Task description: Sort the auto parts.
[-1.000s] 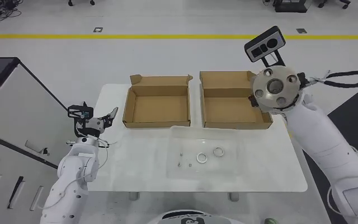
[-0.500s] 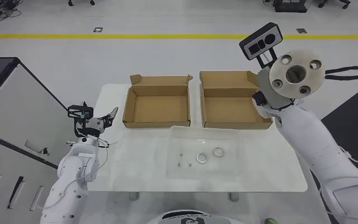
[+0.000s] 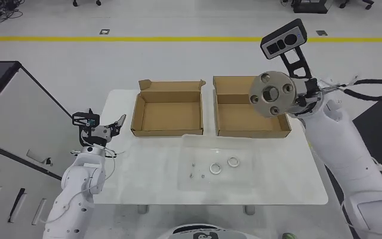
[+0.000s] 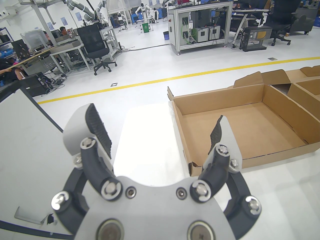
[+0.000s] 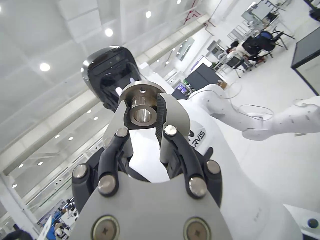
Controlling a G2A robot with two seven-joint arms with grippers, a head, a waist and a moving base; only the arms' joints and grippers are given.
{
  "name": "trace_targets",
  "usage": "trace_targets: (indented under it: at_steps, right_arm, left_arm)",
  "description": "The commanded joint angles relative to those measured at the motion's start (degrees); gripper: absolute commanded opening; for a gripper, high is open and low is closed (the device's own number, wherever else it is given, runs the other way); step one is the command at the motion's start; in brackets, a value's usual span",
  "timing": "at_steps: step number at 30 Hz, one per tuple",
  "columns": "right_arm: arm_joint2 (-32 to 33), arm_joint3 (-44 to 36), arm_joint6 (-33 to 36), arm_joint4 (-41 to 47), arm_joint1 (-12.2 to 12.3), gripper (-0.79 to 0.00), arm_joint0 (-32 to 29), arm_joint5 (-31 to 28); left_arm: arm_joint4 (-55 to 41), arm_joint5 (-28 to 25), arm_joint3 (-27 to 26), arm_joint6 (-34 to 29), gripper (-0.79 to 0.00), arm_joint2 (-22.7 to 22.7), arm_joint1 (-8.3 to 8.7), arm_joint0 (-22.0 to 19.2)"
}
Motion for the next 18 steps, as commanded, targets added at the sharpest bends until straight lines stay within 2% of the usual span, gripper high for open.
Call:
trace_targets:
  at_steps: [1,5,10,15,18]
  right_arm:
    - [-0.04,-0.21,0.87,3.89,-0.35,-0.785,-0.73,0.59]
    - [0.01,-0.97,1.62,10.18,-1.16,-0.785,-2.63,1.56]
    - [1.1,-1.43,1.65,12.59,-1.87,-0.785,-4.1,2.3]
    - [3.35,-1.3,0.18,7.98,-2.08,-0.785,-4.83,2.39]
    - [5.59,-1.25,-0.86,0.25,-1.8,-0.785,-4.74,2.49]
  left_arm:
    - [0.0,0.0,0.0,0.0,0.0,0.0,0.0,0.0]
    - [0.0,0.0,0.0,0.0,0.0,0.0,0.0,0.0]
    - [0.0,0.0,0.0,0.0,0.0,0.0,0.0,0.0]
    - [0.0,0.0,0.0,0.0,0.0,0.0,0.0,0.0]
    - [0.0,0.0,0.0,0.0,0.0,0.0,0.0,0.0]
